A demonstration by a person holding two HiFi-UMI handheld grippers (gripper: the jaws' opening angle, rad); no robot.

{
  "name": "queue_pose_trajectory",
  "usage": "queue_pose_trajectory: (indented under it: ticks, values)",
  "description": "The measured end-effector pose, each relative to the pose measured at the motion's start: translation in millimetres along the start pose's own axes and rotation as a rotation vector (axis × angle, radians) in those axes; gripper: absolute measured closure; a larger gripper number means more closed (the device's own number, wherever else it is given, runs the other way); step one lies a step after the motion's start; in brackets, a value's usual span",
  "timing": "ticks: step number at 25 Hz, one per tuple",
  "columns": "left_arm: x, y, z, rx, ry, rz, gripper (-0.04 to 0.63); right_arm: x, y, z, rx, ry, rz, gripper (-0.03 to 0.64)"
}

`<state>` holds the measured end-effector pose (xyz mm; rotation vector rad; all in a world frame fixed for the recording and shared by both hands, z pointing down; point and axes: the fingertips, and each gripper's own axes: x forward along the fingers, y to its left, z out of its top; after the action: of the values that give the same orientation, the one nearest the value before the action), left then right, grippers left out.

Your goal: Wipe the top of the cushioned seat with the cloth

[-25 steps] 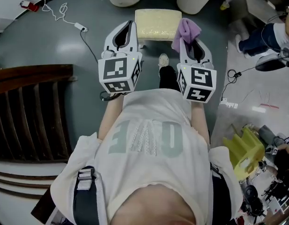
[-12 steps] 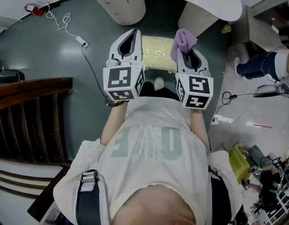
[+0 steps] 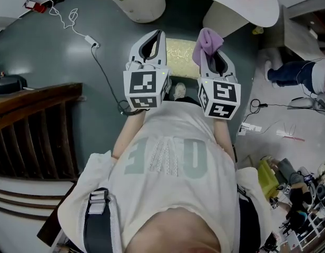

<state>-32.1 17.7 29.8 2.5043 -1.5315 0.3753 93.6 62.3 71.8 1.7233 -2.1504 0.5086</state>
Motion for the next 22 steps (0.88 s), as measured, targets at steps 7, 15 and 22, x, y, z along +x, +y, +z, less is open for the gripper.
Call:
queue_pose_trajectory:
  ticks: [7, 15, 22]
  values:
    - [25, 21, -9, 0.028, 0.035, -0.024, 0.589, 31, 2, 4, 0.008, 0.008, 0.008, 0.526]
    - [79, 50, -69, 0.027, 0.108, -0.053, 0.589, 103, -1, -38, 0.009, 0.115, 0.052, 0.526]
    - [145, 76, -162, 0.02, 0.083, -0.019, 0.589, 186, -8, -119, 0.05, 0.128, 0.082, 0.526]
